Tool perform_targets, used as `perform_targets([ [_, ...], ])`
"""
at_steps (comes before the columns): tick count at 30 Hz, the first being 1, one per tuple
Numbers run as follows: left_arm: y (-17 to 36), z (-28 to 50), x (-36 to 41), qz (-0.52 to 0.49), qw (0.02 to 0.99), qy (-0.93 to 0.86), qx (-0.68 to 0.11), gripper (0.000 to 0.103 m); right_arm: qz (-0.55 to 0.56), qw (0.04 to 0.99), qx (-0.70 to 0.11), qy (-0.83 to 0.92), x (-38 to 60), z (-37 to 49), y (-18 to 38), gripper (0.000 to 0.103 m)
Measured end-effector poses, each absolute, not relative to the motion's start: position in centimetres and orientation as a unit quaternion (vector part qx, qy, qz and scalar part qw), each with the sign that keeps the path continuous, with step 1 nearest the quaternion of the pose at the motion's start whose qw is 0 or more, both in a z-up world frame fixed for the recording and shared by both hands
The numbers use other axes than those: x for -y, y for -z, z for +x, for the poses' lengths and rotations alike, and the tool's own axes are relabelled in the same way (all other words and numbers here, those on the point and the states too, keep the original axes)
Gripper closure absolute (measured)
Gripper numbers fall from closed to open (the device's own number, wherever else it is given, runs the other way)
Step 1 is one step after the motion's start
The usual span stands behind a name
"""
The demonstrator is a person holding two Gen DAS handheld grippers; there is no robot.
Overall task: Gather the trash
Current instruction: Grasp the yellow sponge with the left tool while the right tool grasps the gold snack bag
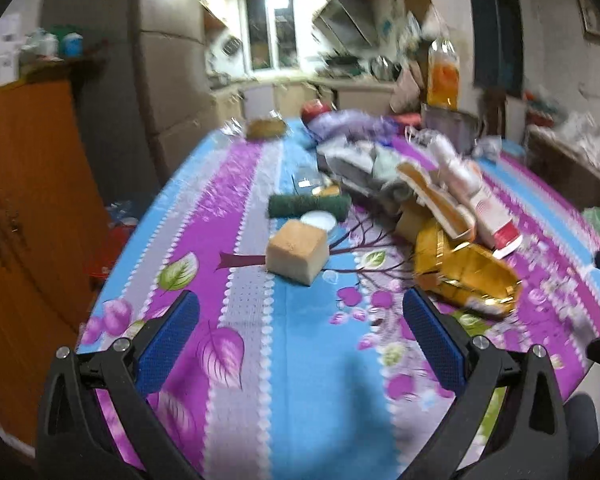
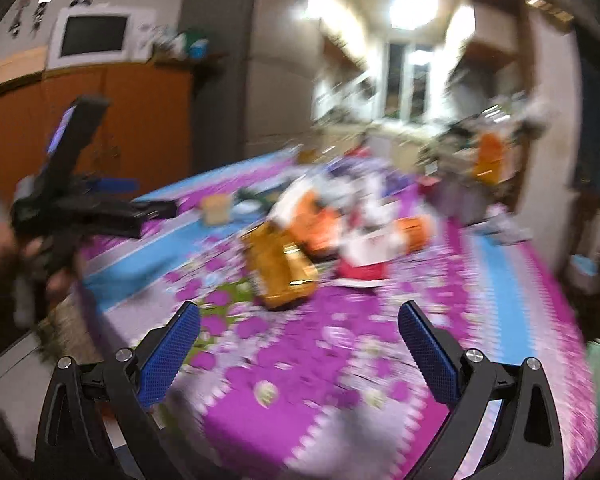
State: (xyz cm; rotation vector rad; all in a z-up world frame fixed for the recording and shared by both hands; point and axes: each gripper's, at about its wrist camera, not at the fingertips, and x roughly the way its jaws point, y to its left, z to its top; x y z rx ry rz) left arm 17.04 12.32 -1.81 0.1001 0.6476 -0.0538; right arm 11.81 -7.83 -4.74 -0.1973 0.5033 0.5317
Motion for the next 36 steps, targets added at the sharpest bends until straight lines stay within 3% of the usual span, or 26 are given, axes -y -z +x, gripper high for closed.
perform_targets([
  [3,2.3,19.4,-13.2,0.043,0.939,0.043,-0.338,0.005,-0.094,0.915,-0.272,-0.283,6.1,14.9,5.1,0.016],
  [13,3.6,24.9,-13.0,0.026,0.919,0.07,-0.388,0.008,-0.1,0.869,-0.369,-0.314,2.4,21.4,6.2,0.018],
  [19,4.4,26.8,-13.3,0.005,0.902,0.072,-0.426,0.034,-0.12,0.862,-0.396,-0.291,0.8,23.1,7.0,0.035],
  [24,4.6,27.4,-13.3,-0.001,0.9,0.059,-0.431,0.052,-0.128,0.86,-0.401,-0.288,0.1,24.2,7.3,0.042],
  [27,4.4,27.0,-13.5,-0.016,0.901,0.055,-0.43,0.055,-0.125,0.865,-0.393,-0.287,0.3,23.9,7.3,0.051],
  [36,1.4,20.6,-10.8,0.008,0.939,-0.021,-0.344,0.057,-0.047,0.901,-0.326,-0.281,4.0,18.4,5.0,0.053],
])
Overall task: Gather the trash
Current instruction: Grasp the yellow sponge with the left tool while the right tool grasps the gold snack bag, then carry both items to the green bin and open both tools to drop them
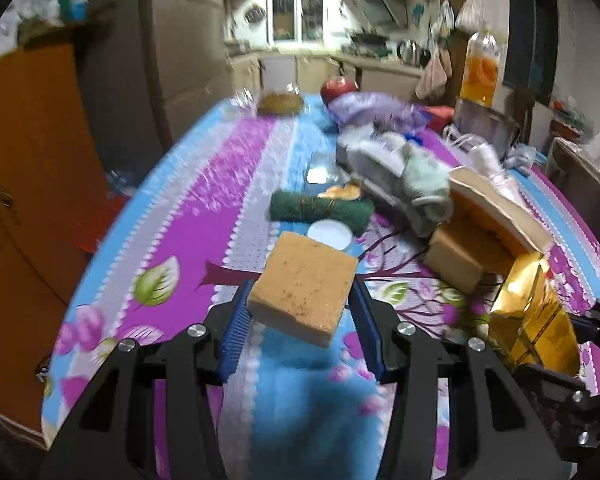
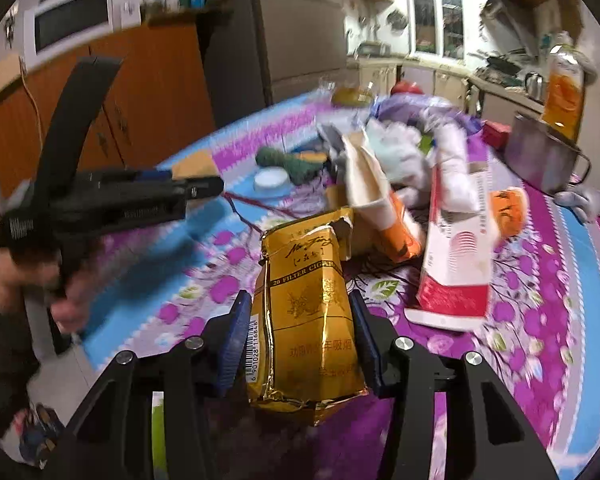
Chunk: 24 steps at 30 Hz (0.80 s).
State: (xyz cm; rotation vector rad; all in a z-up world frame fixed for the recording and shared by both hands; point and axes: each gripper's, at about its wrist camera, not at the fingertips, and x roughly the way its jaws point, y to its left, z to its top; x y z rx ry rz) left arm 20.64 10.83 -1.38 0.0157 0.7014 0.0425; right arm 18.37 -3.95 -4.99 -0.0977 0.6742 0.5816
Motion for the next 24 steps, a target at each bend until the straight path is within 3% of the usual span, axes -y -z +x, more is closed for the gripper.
perform_targets([
  [11,-3.7,13.6,-5.4,0.007,0.969,-0.053,-0.241,0.056,-0.026,0.972,-0.174,-0.153,8.8,12.5,-0.7,0.052],
  [24,-5.7,12.8,0.3,0.023,0.975,-0.018,-0.221,0.056,-0.009,0.984,-0.159,-0.081,16.4,11.2,-4.1,0.051],
])
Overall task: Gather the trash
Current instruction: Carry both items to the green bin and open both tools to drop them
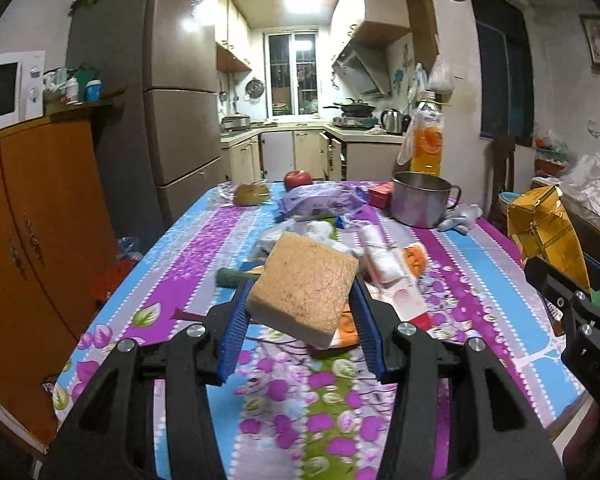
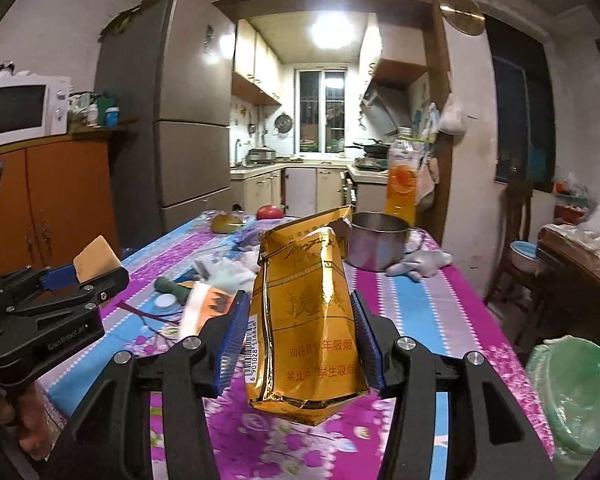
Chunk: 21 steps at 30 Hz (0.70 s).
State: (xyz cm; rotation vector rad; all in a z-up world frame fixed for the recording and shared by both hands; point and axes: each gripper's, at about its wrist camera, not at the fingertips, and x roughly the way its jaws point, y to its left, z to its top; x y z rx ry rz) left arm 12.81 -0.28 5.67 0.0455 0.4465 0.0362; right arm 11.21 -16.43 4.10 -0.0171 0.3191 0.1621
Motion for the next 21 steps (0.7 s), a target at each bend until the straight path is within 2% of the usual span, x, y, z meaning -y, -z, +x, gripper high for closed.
perform_targets([
  [10,-6.7,14.4,9.0,0.038,0.972,0.06,-0.222,0.056,0.005,0.986,-0.164,0.0,26.1,10.2,-5.4,0.051],
  [21,-7.1,16.7,22.9,0.055,0.955,0.176,-0.233,0.056,0.014,0.977,-0.18,0.116,42.0,8.4,-6.7,0.051],
])
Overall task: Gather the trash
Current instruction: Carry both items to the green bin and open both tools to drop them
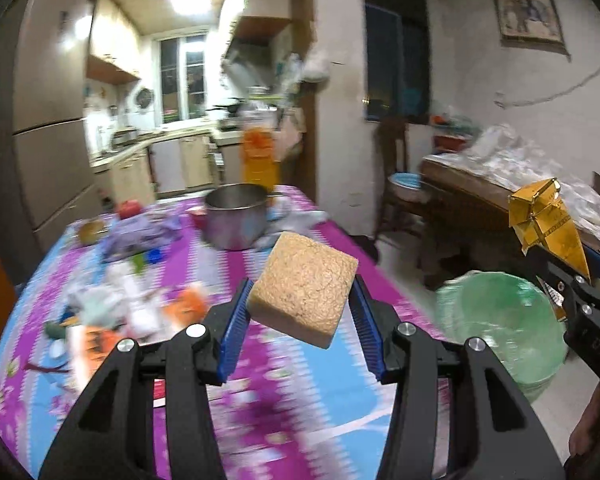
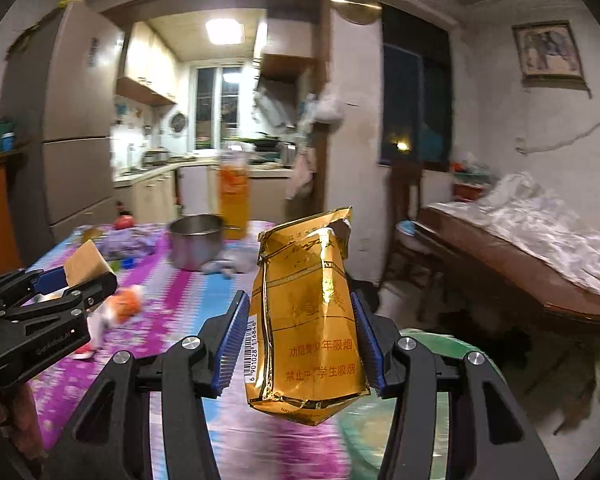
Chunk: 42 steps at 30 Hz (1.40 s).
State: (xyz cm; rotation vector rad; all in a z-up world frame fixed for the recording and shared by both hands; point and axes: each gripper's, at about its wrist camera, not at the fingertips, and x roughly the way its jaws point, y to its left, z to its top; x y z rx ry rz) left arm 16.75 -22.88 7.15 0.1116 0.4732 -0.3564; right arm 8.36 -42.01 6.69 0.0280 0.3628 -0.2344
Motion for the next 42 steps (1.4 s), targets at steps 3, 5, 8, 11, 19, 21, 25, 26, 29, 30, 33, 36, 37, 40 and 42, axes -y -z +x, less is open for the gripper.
perform_targets([
  [3,-6.8,17.7,26.9,0.06,0.944,0.21,-0.247,0.056,0.023,0.967,-0.205,0.148,46.9,8.1,-6.2,0.05],
  [5,-6.6,18.1,29.2,0.064,0.938,0.228,-0.255,0.056,0.029,0.958,-0.23,0.167,49.9,8.2,-5.6,0.05],
  [8,-5.6,18.8,32.6,0.072,0.922,0.257,-0.28,0.056,0.045,0.944,-0.27,0.184,54.2,8.9,-4.3,0.05],
  [11,-3.6,19.9,36.0,0.089,0.903,0.277,-0.317,0.056,0.059,0.932,-0.305,0.187,57.3,9.3,-2.5,0.05],
  [19,1.3,22.9,42.0,0.116,0.848,0.303,-0.42,0.056,0.099,0.89,-0.416,0.159,63.6,13.4,2.9,0.05],
  [21,1.6,23.3,42.6,0.12,0.84,0.308,-0.43,0.056,0.109,0.882,-0.433,0.152,64.9,14.0,3.9,0.05],
  [25,1.4,23.3,43.1,0.125,0.836,0.306,-0.438,0.056,0.122,0.875,-0.443,0.151,65.9,13.7,4.8,0.05],
  [26,1.5,23.5,43.1,0.126,0.837,0.303,-0.439,0.056,0.126,0.876,-0.441,0.153,66.4,13.7,4.7,0.05],
  [29,1.7,23.7,43.7,0.126,0.836,0.301,-0.442,0.056,0.124,0.877,-0.438,0.151,66.2,13.1,4.5,0.05],
  [30,1.7,23.6,43.8,0.127,0.835,0.302,-0.442,0.056,0.124,0.878,-0.438,0.15,66.0,12.9,4.3,0.05],
  [33,1.5,23.3,44.2,0.13,0.835,0.306,-0.44,0.056,0.121,0.879,-0.438,0.146,65.6,12.8,4.1,0.05],
  [36,1.3,23.3,44.5,0.129,0.835,0.305,-0.439,0.056,0.12,0.88,-0.437,0.144,65.6,12.7,3.9,0.05],
  [37,1.3,23.3,44.6,0.128,0.836,0.306,-0.438,0.056,0.12,0.88,-0.436,0.144,65.6,12.7,3.8,0.05],
  [40,1.0,23.2,44.9,0.128,0.837,0.306,-0.435,0.056,0.12,0.882,-0.433,0.143,65.4,12.6,3.5,0.05],
  [42,0.8,23.1,44.9,0.128,0.839,0.305,-0.432,0.056,0.119,0.883,-0.431,0.142,65.3,12.6,3.4,0.05],
])
